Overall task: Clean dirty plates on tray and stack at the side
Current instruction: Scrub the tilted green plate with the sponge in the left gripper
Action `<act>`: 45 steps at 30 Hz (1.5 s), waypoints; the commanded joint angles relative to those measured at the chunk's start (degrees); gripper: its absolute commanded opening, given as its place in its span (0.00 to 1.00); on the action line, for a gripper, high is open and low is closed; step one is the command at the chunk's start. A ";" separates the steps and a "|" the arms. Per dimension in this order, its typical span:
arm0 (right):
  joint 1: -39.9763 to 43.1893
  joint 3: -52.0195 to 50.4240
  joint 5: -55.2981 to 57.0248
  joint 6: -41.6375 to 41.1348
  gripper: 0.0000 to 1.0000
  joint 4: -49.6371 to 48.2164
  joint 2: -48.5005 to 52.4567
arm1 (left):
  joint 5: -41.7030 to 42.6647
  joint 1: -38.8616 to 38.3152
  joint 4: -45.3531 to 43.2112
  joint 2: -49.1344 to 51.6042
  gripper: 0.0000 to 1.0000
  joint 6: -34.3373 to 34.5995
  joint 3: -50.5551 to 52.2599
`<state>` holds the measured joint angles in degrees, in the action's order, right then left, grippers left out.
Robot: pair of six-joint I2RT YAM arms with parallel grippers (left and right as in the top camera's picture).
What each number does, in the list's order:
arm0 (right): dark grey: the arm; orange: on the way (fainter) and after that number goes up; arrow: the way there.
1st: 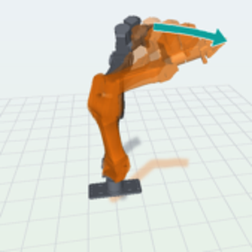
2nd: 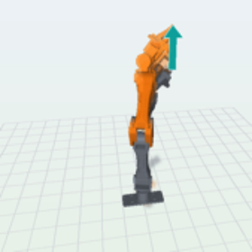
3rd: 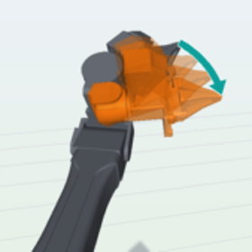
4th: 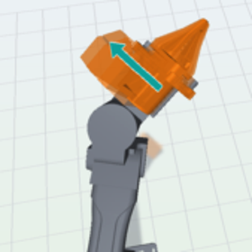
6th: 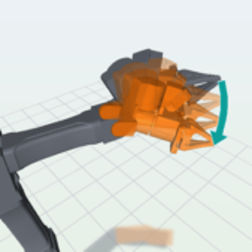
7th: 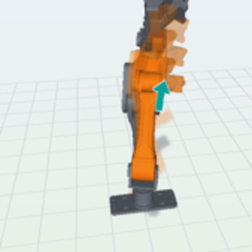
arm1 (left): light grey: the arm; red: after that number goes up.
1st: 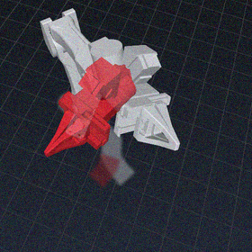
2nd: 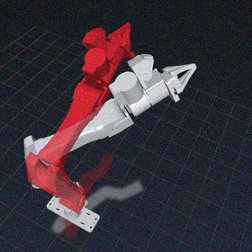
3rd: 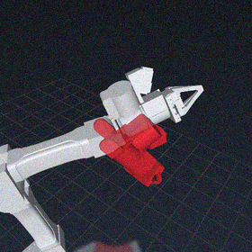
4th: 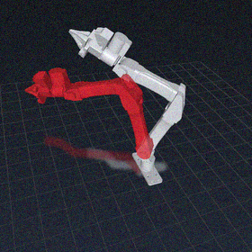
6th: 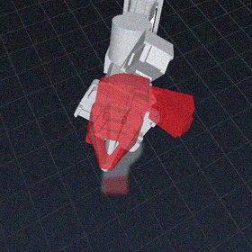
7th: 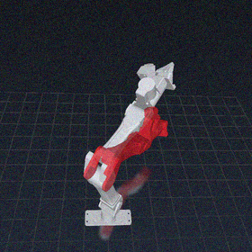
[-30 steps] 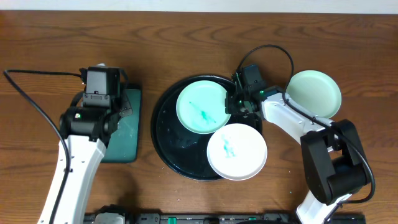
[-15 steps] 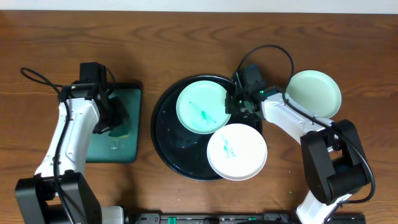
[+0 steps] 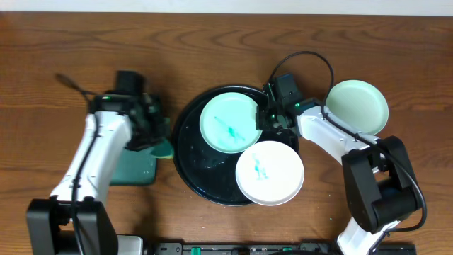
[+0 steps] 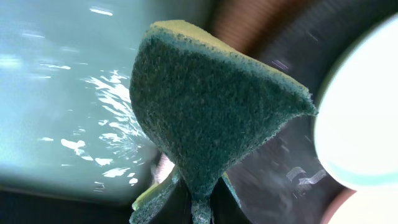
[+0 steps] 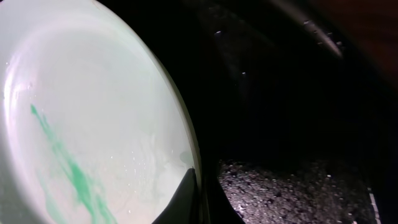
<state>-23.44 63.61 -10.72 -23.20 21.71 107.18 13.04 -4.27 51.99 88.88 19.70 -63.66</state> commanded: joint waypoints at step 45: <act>-8.92 -0.31 -1.31 -1.64 0.02 -1.03 -0.98 | 10.86 -21.79 -19.12 22.67 0.07 12.15 -3.87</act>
<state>-31.70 63.24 -9.72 -24.16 20.91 107.20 29.63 -27.03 33.61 109.91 28.53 -68.14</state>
